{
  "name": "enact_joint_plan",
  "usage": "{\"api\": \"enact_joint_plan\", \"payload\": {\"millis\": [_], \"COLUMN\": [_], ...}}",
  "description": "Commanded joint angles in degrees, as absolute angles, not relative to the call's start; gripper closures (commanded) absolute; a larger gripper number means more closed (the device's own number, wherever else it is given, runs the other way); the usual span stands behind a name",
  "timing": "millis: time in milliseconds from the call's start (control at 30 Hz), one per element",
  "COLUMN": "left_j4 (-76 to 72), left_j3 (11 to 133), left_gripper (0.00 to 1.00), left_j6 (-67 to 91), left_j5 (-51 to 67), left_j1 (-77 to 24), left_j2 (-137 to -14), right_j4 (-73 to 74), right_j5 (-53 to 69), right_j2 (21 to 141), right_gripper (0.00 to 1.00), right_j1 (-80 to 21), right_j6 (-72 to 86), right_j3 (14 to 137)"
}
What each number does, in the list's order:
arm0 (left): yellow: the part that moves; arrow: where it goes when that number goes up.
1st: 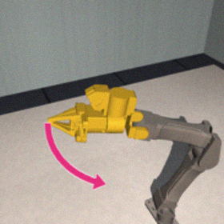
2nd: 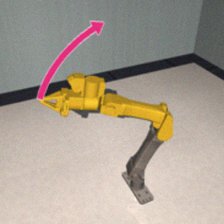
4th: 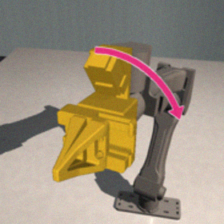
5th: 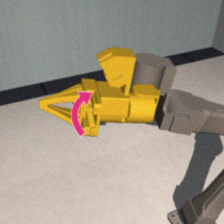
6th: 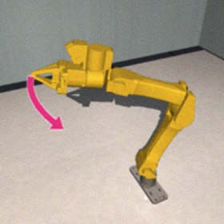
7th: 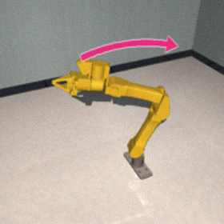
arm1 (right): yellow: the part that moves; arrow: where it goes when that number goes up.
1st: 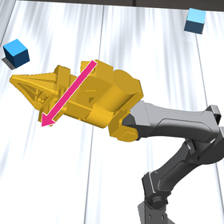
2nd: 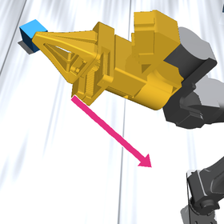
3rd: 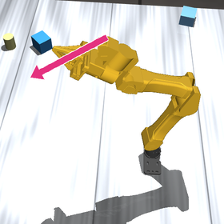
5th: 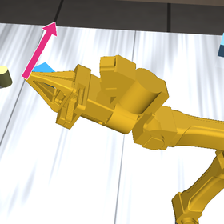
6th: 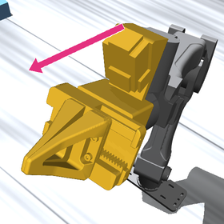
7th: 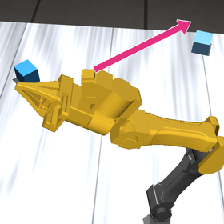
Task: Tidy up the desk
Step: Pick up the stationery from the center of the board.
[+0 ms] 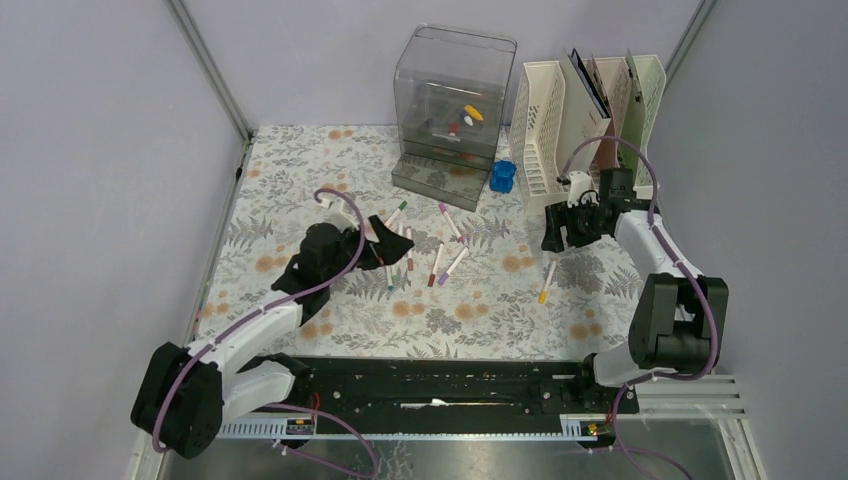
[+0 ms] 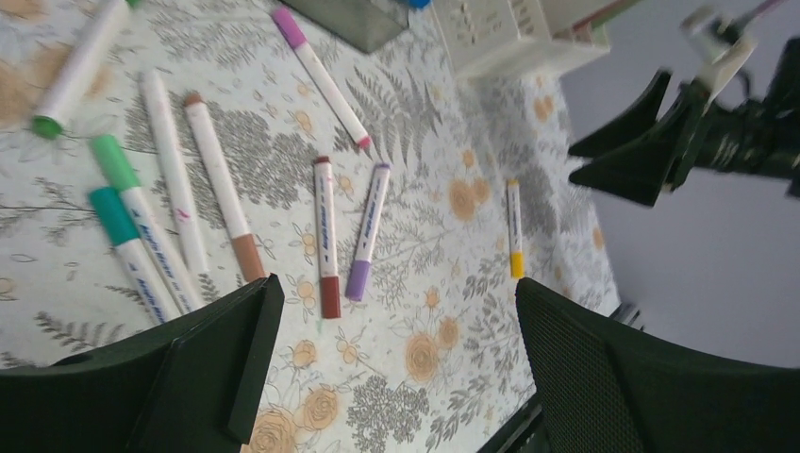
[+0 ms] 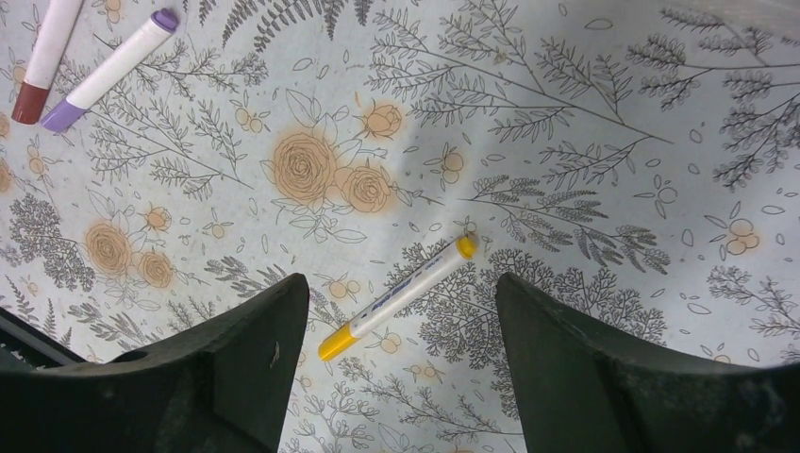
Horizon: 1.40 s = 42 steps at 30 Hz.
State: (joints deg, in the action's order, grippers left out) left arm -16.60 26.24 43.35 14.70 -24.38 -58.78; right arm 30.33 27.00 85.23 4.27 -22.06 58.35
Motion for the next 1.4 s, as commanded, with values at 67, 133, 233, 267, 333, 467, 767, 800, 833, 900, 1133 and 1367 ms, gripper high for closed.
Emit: {"api": "enact_joint_plan", "payload": {"millis": [67,133,233,267,333,467,767,800,833,900,1133,1367], "left_j4": [-3.92,-0.49,3.65,4.69,6.42,7.94,10.65,10.98,11.13,11.16,14.29,17.3], "left_j3": [37.77,40.48,44.44,45.81,48.46,52.0,57.03,57.75,58.1,59.1,63.31,65.68], "left_gripper": [0.02,0.03,0.05,0.06,0.07,0.1,0.23,0.24,0.26,0.28,0.52,0.61], "left_j6": [36.63,36.33,36.34,36.3,36.25,36.68,38.95,39.12,39.19,39.2,39.02,38.85], "left_j5": [5.29,1.15,-3.77,-4.78,-6.52,-7.41,-8.39,-8.51,-8.55,-8.52,-10.72,-12.15], "left_j1": [-34.57,-37.26,-40.62,-41.45,-42.73,-43.65,-44.86,-44.89,-44.99,-45.08,-45.18,-45.67], "left_j2": [-67.2,-70.68,-75.7,-77.29,-80.45,-86.01,-95.89,-96.77,-97.54,-98.8,-103.35,-106.69], "right_j4": [30.39,30.39,30.39,30.39,30.39,30.39,30.39,30.39,30.39,30.39,30.39,30.39], "right_j5": [26.94,26.94,26.94,26.94,26.94,26.94,26.94,26.94,26.94,26.94,26.94,26.94], "right_j2": [81.45,79.53,76.18,75.63,76.57,80.67,80.63,80.94,81.02,80.97,80.15,80.04], "right_gripper": [0.21,0.21,0.21,0.21,0.21,0.21,0.21,0.21,0.21,0.21,0.21,0.21], "right_j1": [2.31,0.69,-2.91,-3.46,-3.68,-6.83,-12.21,-12.18,-12.18,-12.17,-12.3,-12.3], "right_j6": [-21.82,-21.82,-21.82,-21.82,-21.82,-21.82,-21.82,-21.82,-21.82,-21.82,-21.82,-21.82], "right_j3": [61.67,61.51,59.18,58.07,57.11,59.63,58.53,58.87,59.06,58.37,55.86,55.72]}}
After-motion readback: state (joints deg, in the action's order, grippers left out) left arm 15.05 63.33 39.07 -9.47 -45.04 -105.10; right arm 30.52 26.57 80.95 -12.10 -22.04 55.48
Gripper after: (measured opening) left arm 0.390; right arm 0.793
